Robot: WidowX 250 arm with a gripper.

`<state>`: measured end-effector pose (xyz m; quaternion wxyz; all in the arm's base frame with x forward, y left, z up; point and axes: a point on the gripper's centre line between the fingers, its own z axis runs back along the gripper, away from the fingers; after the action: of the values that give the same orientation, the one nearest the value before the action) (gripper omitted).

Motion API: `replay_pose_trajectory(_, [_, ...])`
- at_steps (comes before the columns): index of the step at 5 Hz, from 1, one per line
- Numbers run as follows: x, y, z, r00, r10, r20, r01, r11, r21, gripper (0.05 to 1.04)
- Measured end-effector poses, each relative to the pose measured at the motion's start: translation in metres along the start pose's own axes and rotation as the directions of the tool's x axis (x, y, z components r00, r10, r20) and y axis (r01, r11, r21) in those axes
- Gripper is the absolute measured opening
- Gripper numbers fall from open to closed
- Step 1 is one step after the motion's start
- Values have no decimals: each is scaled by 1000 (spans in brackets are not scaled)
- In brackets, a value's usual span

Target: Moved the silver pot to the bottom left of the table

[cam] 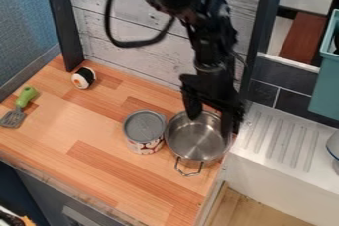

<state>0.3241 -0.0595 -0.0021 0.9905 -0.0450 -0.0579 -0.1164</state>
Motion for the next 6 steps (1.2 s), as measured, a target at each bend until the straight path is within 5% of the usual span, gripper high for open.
replay_pose_trajectory(2, [0, -11, -31, 999, 17, -47, -17, 1000, 1, 1000])
replay_pose_trajectory(4, [3, -14, -47, 998, 64, -29, -64, 998, 0, 950])
replay_pose_trajectory(6, [5, -12, -53, 998, 50, -39, -49, 999, 11, 349])
